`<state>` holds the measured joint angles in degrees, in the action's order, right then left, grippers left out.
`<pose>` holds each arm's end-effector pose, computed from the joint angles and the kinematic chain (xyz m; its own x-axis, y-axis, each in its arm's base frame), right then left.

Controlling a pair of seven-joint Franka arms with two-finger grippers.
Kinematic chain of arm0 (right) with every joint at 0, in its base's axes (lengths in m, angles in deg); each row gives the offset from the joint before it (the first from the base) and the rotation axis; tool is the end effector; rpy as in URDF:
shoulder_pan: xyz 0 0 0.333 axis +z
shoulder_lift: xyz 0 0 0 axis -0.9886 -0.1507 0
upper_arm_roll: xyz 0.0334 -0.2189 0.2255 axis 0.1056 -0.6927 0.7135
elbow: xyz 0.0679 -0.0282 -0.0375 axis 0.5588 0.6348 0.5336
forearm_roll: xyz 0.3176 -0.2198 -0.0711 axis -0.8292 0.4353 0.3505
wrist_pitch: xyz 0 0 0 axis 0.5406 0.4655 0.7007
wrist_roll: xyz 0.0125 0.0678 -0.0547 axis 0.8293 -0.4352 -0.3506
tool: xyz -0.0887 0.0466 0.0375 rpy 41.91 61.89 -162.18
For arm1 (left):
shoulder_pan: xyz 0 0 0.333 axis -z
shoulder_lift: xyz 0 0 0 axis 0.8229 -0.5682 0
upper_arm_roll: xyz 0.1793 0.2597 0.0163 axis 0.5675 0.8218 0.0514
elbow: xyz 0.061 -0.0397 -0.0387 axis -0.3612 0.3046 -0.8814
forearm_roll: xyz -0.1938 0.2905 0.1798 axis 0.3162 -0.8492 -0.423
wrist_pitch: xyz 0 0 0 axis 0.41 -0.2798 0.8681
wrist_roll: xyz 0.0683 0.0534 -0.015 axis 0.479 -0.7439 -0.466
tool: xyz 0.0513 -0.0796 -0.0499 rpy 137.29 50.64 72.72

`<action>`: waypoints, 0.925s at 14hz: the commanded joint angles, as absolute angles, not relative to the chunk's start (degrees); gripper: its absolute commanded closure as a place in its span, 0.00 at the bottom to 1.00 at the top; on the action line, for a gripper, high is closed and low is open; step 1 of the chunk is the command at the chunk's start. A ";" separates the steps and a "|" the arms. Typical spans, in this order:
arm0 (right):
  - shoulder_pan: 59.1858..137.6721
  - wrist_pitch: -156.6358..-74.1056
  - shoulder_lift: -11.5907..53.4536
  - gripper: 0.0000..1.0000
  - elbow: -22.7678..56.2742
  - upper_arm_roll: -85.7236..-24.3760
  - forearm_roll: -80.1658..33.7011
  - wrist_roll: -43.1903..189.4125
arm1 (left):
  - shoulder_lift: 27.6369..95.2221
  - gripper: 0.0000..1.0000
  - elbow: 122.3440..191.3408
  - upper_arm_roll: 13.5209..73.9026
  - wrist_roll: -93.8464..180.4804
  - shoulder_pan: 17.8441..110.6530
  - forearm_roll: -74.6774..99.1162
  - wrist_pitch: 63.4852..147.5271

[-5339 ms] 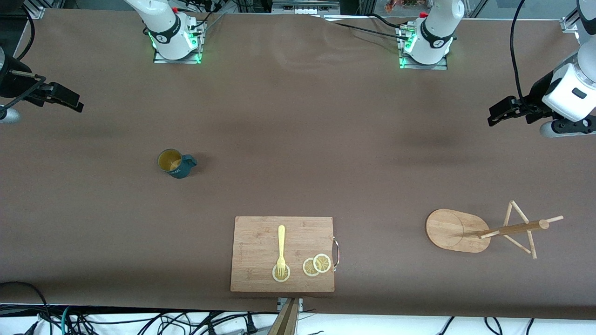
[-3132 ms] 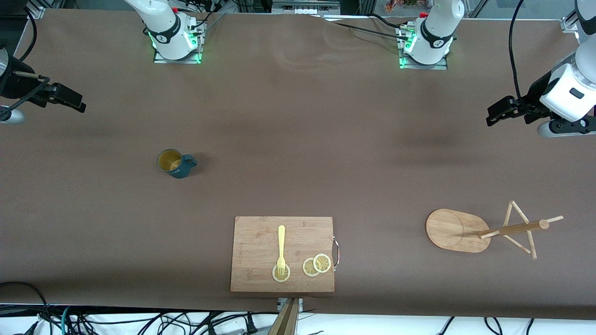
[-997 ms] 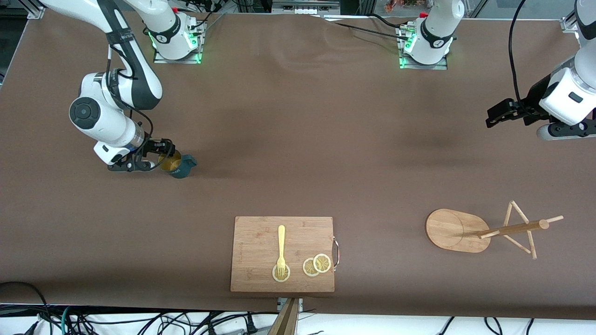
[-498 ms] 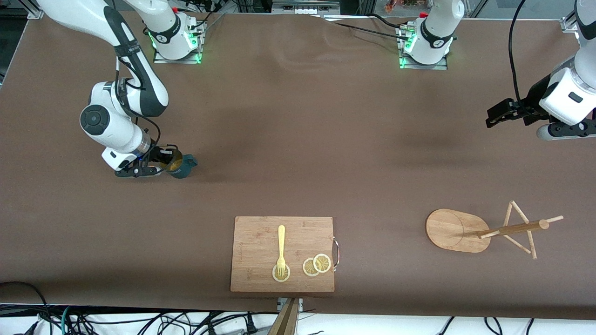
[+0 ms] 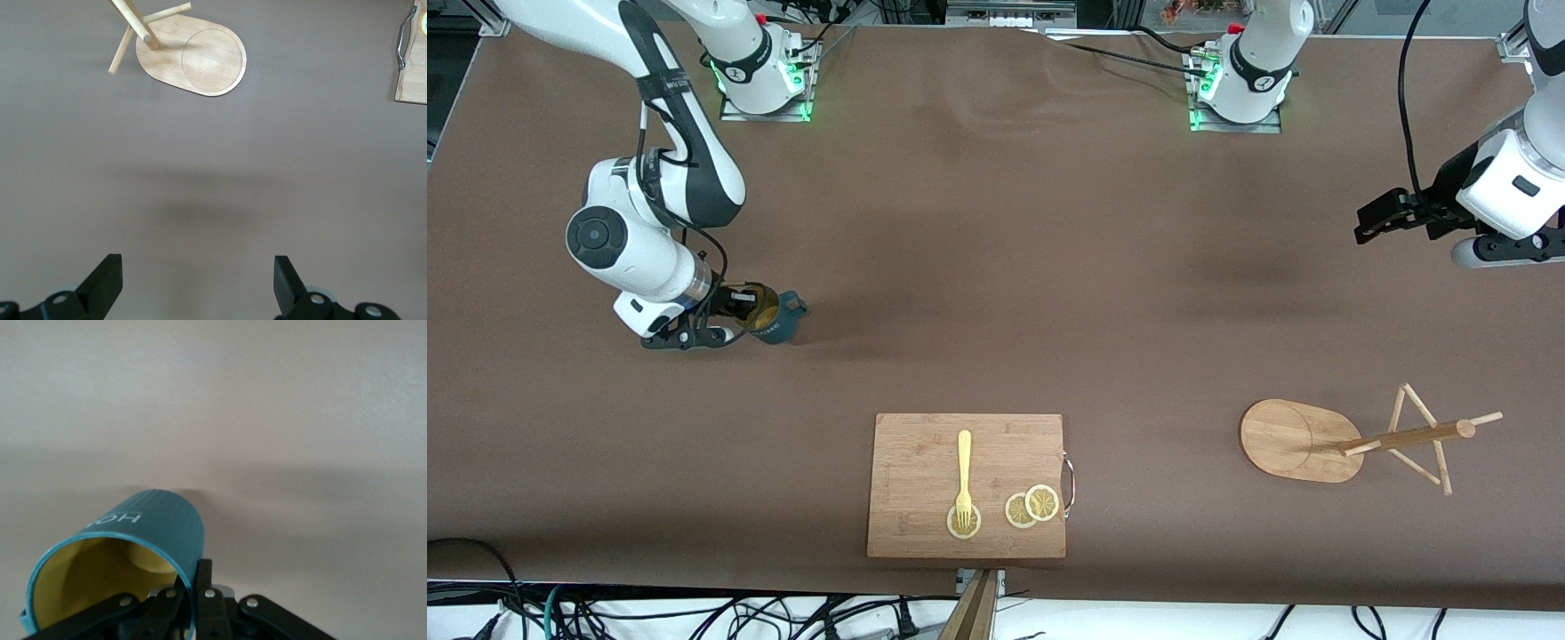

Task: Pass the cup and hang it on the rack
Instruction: 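Carry the teal mug with the right gripper toward the table middle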

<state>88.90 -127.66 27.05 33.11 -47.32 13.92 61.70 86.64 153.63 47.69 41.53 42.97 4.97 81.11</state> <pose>0.5820 0.1004 0.2969 0.9944 0.0614 -0.0856 0.0617 -0.9981 0.0007 0.5552 -0.0207 0.5722 0.9906 0.1124 -0.0774 0.1143 -0.9932 0.0209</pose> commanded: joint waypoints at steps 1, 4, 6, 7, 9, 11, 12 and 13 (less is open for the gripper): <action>95.55 -118.77 24.90 1.00 22.71 -47.23 13.09 50.73 | 86.17 0.00 152.32 47.45 42.91 42.54 5.25 80.36; 103.98 -115.68 19.63 1.00 13.30 -47.23 10.38 37.80 | 86.17 0.00 152.32 47.45 42.91 42.54 5.25 80.36; 110.48 -115.50 14.71 1.00 6.80 -47.31 9.83 31.02 | 86.17 0.00 152.32 47.45 42.82 42.54 5.25 80.36; 113.47 -115.68 12.17 1.00 4.07 -47.32 10.10 28.03 | 86.17 0.00 152.32 47.45 42.91 42.54 5.25 80.36; 118.49 -116.99 6.90 1.00 -1.73 -47.49 10.10 19.70 | 86.17 0.00 152.32 47.45 42.82 42.54 5.25 80.36; 123.31 -118.74 1.62 1.00 -7.10 -47.58 10.27 13.61 | 86.17 0.00 152.32 47.45 42.91 42.54 5.25 80.36; 125.26 -120.93 -0.15 1.00 -7.82 -47.67 10.27 11.76 | 86.17 0.00 152.32 47.53 42.91 42.54 5.25 80.36; 126.84 -124.17 -1.38 1.00 -7.83 -47.67 10.27 10.09 | 86.09 0.00 152.32 47.54 42.91 42.54 5.25 80.36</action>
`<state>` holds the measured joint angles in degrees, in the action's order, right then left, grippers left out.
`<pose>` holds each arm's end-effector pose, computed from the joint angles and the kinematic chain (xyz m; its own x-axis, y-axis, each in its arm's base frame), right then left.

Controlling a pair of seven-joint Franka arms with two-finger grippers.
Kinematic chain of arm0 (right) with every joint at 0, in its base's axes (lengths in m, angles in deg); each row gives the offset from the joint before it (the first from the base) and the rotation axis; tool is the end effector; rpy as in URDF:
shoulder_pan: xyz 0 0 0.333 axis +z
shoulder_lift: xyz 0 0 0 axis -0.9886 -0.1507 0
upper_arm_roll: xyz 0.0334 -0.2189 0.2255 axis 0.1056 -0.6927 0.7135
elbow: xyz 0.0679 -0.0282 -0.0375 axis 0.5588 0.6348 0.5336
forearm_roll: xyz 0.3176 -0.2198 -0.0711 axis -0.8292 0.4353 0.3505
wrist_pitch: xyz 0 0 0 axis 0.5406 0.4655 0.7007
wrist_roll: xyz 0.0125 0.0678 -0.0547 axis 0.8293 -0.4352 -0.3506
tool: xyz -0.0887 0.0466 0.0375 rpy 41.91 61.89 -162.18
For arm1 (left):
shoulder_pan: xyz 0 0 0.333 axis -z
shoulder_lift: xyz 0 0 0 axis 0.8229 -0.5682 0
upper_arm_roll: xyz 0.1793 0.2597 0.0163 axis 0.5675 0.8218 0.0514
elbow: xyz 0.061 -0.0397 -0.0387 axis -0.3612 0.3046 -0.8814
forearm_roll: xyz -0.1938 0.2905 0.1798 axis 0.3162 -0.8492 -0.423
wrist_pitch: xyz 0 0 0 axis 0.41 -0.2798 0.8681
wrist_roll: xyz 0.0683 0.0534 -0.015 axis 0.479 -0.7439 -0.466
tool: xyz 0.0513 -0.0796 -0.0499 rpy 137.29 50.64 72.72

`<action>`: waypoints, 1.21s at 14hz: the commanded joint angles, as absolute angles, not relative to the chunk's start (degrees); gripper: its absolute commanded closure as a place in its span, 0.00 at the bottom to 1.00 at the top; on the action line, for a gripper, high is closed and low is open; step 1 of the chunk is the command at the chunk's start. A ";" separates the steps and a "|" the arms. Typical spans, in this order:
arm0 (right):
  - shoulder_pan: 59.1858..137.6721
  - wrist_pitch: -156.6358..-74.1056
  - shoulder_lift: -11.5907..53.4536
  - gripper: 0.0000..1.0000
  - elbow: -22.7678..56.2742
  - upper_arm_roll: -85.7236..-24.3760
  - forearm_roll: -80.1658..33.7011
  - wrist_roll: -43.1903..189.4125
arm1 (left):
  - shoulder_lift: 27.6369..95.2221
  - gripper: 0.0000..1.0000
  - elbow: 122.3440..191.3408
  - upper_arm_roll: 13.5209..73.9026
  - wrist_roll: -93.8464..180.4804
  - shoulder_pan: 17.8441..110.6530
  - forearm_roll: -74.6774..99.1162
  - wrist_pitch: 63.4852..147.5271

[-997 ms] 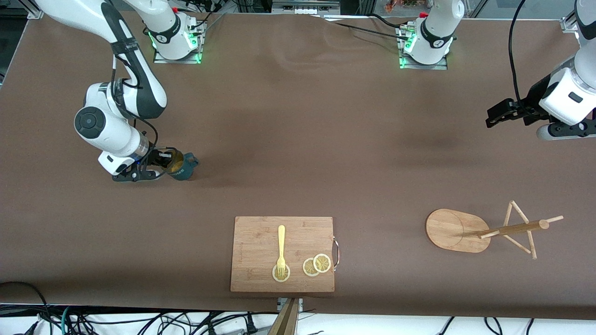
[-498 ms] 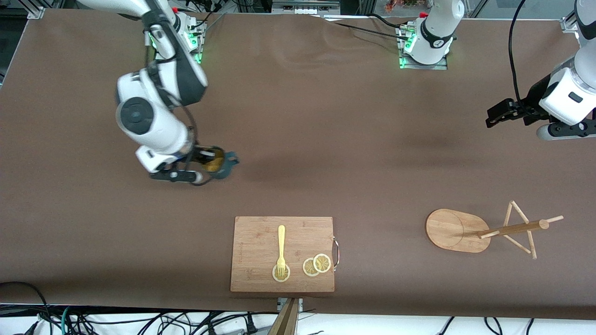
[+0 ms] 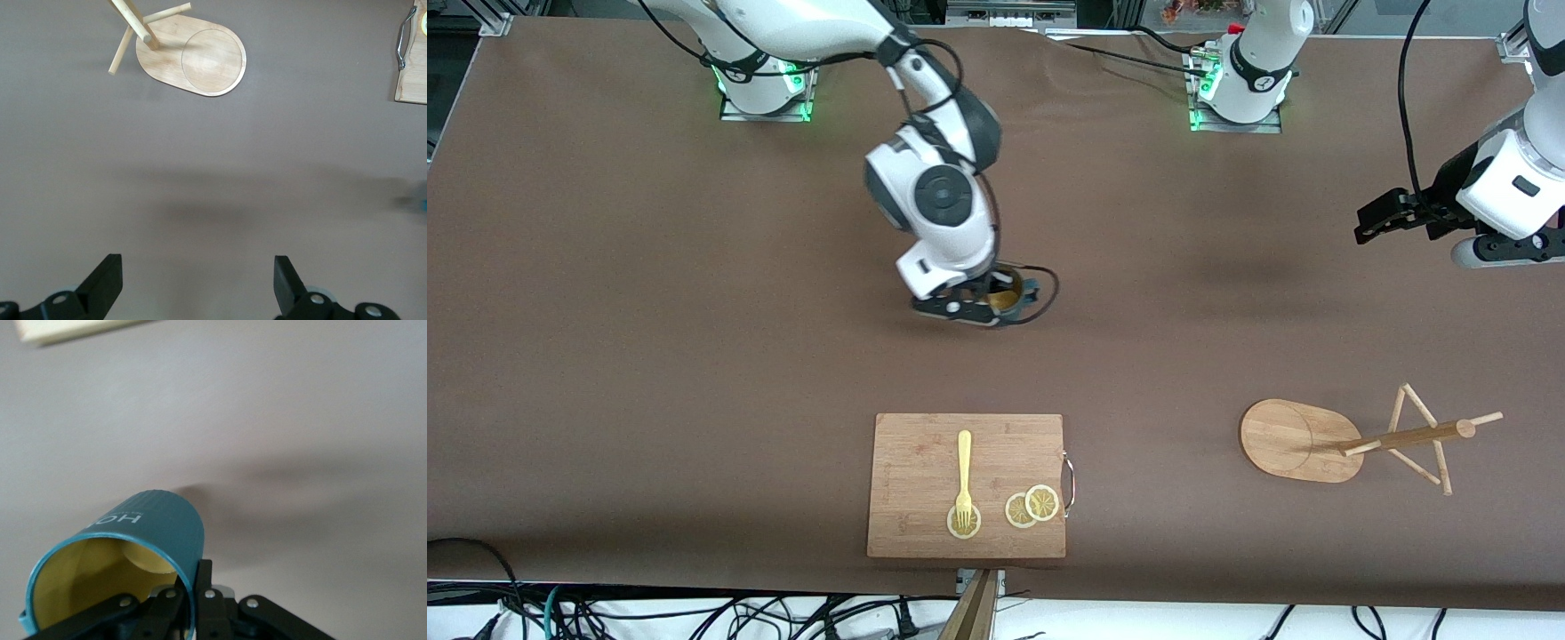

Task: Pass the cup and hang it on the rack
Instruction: 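Carry the teal mug with the right gripper toward the table middle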

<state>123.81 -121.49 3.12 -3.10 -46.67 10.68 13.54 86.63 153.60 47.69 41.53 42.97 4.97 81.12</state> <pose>0.5193 0.5191 0.2889 0.9791 -0.1963 -0.0528 -0.1995 -0.9779 -0.0622 0.5553 -0.0207 0.5724 0.9907 0.1124 -0.0769 0.1143 -0.9932 0.0210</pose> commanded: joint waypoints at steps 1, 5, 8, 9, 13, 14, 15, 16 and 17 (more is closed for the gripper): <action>127.99 -126.64 -2.61 1.00 -7.83 -47.67 10.27 8.07 | 86.17 0.00 152.32 47.62 42.91 42.46 5.25 80.45; 129.93 -131.41 -4.03 0.01 -7.56 -47.75 10.62 5.41 | 86.17 0.00 152.23 47.71 43.09 42.45 5.25 80.63; 129.94 -130.80 -2.72 0.00 -7.74 -48.02 10.54 5.68 | 86.09 0.00 152.23 47.71 43.00 42.45 5.25 80.63; 129.93 -130.53 -1.93 0.00 -7.65 -48.11 10.54 5.68 | 86.17 0.00 152.23 47.62 43.00 42.45 5.25 80.63; 126.08 -118.00 6.84 0.00 -7.56 -49.68 11.24 7.60 | 85.82 0.00 151.70 47.62 42.99 42.45 5.95 80.89; 125.37 -114.05 9.13 0.00 -7.56 -50.65 11.24 8.48 | 84.52 0.00 151.53 47.62 43.00 42.54 5.95 81.07; 124.67 -110.35 11.33 0.00 -7.56 -52.05 11.15 10.23 | 82.76 0.00 150.31 47.62 42.91 42.63 5.60 80.98; 124.31 -106.49 13.18 0.00 -7.47 -53.89 11.24 12.94 | 81.61 0.00 148.03 47.45 42.74 42.80 5.86 80.81; 124.31 -101.75 15.02 0.00 -7.39 -56.34 11.24 15.84 | 81.51 0.00 147.40 47.36 42.56 42.54 6.13 80.54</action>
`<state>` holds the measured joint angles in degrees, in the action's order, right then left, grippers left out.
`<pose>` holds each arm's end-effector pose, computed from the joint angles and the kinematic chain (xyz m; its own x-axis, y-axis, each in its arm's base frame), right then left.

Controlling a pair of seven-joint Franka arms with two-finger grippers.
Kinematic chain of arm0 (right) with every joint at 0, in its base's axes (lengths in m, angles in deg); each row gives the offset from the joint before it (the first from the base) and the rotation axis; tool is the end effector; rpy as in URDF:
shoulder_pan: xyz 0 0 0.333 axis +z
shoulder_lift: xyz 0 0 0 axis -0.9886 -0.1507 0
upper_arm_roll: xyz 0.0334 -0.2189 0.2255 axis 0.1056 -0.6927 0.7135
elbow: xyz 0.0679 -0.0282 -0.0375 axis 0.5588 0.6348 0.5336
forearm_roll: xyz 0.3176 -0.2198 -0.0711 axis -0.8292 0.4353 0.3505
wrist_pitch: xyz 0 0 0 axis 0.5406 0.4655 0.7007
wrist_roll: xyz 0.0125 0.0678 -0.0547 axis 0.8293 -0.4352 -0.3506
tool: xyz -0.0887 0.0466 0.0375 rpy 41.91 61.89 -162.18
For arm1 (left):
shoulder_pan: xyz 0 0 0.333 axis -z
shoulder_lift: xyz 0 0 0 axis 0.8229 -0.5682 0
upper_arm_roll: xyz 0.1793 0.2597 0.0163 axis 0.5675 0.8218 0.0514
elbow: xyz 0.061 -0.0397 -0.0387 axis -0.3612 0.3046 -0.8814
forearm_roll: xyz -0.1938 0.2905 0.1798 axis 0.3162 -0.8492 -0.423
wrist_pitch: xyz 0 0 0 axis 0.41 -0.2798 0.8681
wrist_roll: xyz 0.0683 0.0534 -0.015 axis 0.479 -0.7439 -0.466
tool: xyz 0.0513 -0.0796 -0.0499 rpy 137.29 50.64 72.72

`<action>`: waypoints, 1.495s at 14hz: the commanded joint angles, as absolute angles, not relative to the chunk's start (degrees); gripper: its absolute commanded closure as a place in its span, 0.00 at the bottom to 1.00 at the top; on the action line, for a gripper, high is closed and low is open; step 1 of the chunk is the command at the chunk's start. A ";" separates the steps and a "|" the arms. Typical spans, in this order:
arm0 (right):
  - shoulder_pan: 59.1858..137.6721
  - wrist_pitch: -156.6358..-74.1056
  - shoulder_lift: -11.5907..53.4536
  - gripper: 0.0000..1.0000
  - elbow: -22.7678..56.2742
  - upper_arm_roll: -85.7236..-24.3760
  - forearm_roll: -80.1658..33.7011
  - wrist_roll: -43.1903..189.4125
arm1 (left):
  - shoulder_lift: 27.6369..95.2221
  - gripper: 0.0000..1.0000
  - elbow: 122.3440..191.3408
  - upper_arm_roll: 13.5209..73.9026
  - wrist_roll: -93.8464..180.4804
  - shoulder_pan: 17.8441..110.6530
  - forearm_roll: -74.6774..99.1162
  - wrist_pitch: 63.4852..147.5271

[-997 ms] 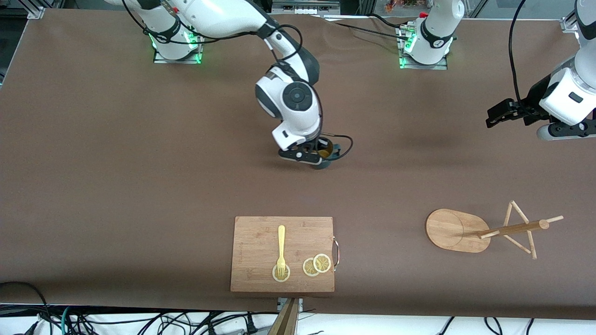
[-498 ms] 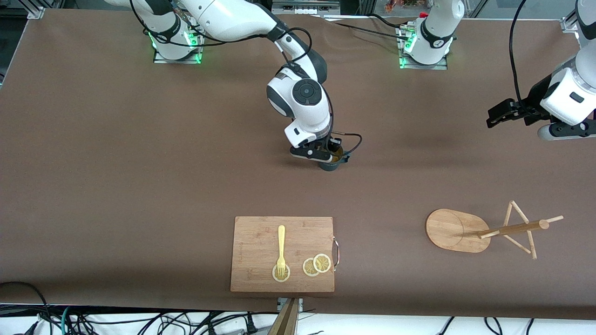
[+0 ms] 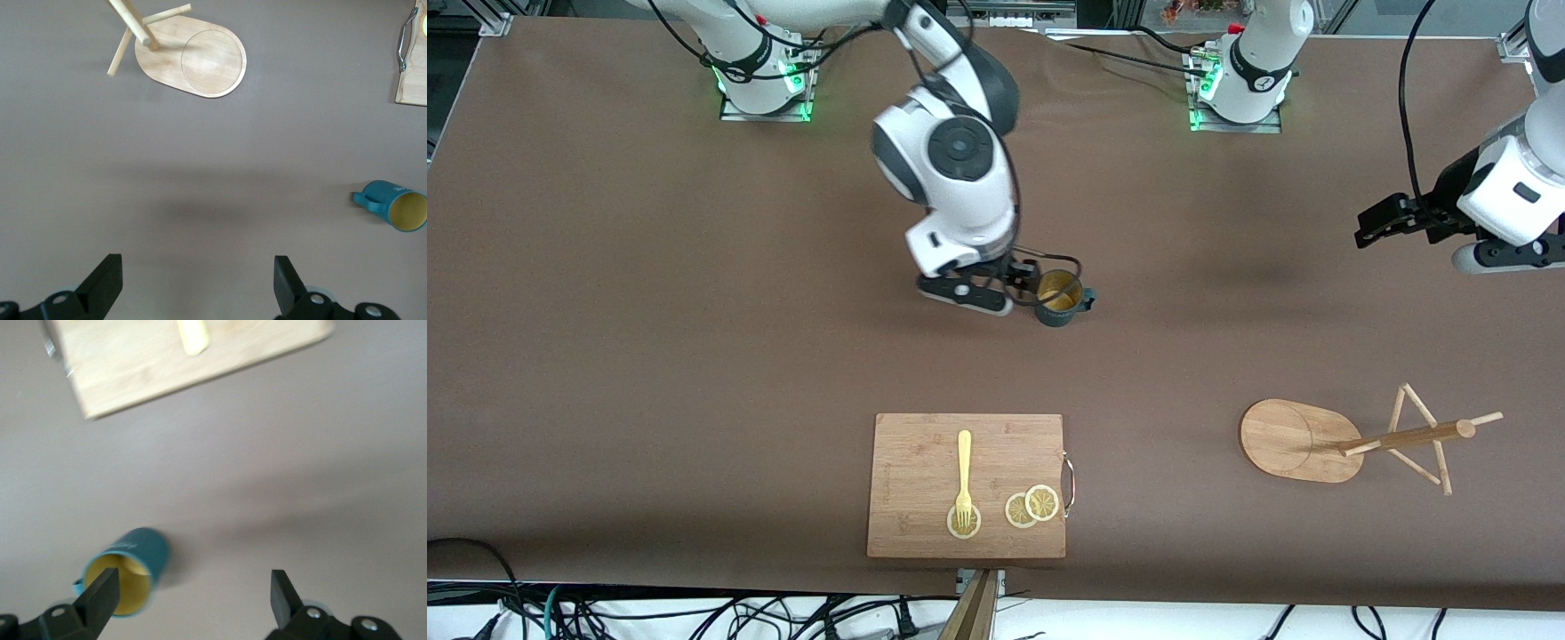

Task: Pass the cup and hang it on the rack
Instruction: 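Carry the teal mug with the right gripper toward the table middle, then set the mug down, open the right gripper while the left gripper approaches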

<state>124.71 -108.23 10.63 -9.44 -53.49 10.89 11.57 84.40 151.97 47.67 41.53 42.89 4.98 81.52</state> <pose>0.5516 0.4743 0.4166 0.9554 -0.2953 0.0103 -0.2948 -0.9550 -0.0322 0.5673 -0.0181 0.5652 0.9903 0.1131 -0.0806 0.1159 -0.9928 0.0303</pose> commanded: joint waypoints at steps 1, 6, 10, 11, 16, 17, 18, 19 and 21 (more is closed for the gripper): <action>124.31 -97.18 16.35 0.00 -7.39 -59.07 11.33 19.27 | 81.43 0.00 147.48 47.36 42.82 42.54 6.30 80.54; 124.22 -83.98 22.15 0.00 -7.21 -77.07 10.19 44.91 | 76.50 0.00 146.87 45.70 42.74 44.47 5.60 76.59; 119.50 -77.54 25.13 0.00 -6.95 -87.03 0.81 61.28 | 78.52 0.00 147.57 44.99 43.18 44.39 5.60 72.89; 115.82 -77.97 26.63 0.00 -4.86 -86.17 0.35 64.53 | 78.53 0.00 147.74 44.99 43.18 44.04 5.60 72.55; 94.73 -80.51 34.62 0.00 2.79 -64.87 9.02 70.54 | 79.49 0.00 150.89 45.69 42.91 45.17 5.51 74.37; 90.08 -83.04 37.34 0.00 6.64 -59.67 11.04 70.54 | 79.93 0.00 154.22 45.52 42.83 45.44 5.43 77.96; 85.33 -87.42 41.71 0.00 12.94 -55.01 12.20 70.54 | 80.45 0.00 157.56 45.60 43.26 45.01 5.60 82.34; 81.28 -92.95 45.59 0.00 19.62 -51.31 13.16 70.63 | 80.46 0.00 160.37 45.78 43.79 44.39 6.47 86.39; 77.30 -97.65 49.31 0.00 24.78 -48.03 13.44 70.63 | 80.37 0.00 165.82 45.86 47.73 43.25 11.54 95.17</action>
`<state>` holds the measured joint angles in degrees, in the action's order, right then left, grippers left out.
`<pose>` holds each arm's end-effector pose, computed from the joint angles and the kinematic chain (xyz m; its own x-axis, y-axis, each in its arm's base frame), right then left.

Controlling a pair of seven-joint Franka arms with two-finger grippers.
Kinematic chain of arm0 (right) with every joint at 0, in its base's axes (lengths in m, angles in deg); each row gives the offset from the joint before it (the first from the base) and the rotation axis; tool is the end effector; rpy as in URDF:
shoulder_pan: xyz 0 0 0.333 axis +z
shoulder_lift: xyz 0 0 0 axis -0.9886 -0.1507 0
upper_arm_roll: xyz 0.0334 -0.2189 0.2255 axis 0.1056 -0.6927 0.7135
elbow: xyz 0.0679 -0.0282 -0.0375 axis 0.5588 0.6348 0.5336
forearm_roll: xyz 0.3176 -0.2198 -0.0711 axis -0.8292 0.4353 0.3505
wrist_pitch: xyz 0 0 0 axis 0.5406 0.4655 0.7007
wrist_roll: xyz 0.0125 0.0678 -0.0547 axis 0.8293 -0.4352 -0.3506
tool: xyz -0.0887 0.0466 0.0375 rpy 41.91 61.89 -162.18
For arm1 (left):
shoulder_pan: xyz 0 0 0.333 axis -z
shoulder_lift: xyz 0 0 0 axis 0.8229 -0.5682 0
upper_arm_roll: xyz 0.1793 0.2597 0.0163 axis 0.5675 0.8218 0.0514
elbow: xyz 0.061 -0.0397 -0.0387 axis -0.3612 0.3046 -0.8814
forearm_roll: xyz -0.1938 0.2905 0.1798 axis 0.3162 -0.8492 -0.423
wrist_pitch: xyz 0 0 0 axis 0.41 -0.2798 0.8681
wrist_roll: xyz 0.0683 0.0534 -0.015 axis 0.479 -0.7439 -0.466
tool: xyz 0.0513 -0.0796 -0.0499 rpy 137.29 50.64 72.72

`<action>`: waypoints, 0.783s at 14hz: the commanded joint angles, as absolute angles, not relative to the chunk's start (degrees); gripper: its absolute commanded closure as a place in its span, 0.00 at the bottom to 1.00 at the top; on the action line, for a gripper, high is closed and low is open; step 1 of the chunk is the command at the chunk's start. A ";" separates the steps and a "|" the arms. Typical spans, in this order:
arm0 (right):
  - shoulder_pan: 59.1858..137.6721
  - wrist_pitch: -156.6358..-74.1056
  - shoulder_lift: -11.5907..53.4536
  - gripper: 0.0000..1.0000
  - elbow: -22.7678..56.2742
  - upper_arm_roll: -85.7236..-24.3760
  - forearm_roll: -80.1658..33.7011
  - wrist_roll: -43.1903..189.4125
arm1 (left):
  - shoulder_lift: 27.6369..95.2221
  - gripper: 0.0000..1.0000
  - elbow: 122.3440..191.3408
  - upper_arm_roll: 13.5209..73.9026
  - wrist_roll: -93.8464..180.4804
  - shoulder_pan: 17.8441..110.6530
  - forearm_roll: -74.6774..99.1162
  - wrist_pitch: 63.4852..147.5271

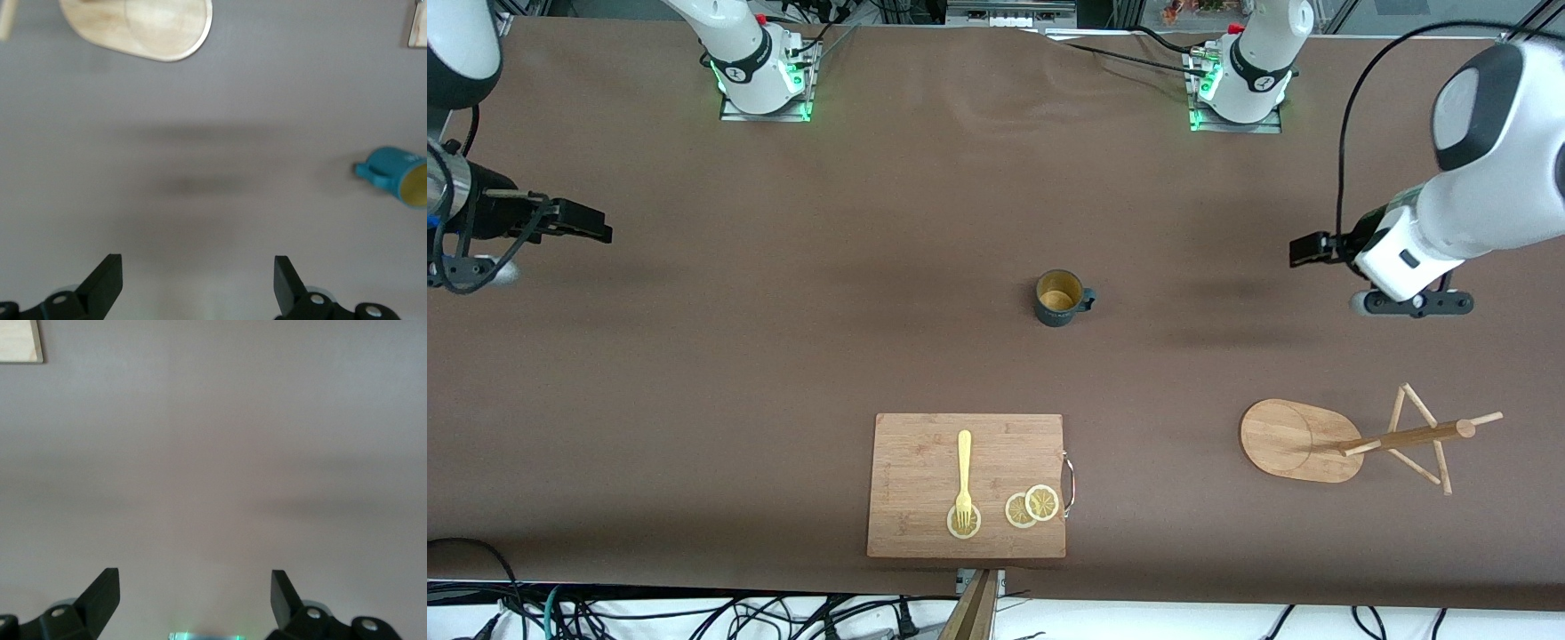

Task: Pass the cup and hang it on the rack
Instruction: 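Move the left gripper to the mug and grasp its handle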

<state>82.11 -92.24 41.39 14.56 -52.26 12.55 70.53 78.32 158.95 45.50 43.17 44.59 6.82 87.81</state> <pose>0.5650 -0.0158 0.5436 0.9917 0.0091 -0.1284 0.0063 -0.9997 -0.0226 0.5803 -0.0561 0.4583 0.9798 0.0227 -0.1987 0.0391 -0.9961 0.0793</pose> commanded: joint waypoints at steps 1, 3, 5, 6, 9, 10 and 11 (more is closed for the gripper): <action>77.03 -96.53 49.40 0.00 24.17 -48.02 13.35 70.54 | 80.20 0.00 168.55 45.87 50.70 42.64 15.49 99.74; 77.11 -92.24 49.58 0.00 20.85 -48.11 14.48 70.28 | 78.27 0.00 172.25 45.86 58.95 42.63 23.92 106.35; 77.81 -90.72 49.15 0.00 17.85 -48.45 17.03 70.19 | 75.46 0.00 174.54 45.78 69.48 42.72 33.77 111.02; 77.99 -91.24 48.27 0.00 16.71 -49.59 17.22 69.93 | 73.88 0.00 175.16 45.78 76.68 42.81 37.38 112.08; 78.43 -90.46 46.59 0.00 15.47 -51.36 16.17 69.57 | 68.09 0.00 175.34 45.78 100.14 41.59 47.58 112.09; 78.43 -90.45 46.59 0.00 15.38 -51.36 16.08 69.57 | 65.89 0.00 175.17 45.78 107.44 41.23 49.35 112.09; 78.43 -90.89 46.51 0.00 15.29 -51.27 15.90 69.57 | 64.13 0.00 175.08 45.78 113.60 41.14 50.50 112.09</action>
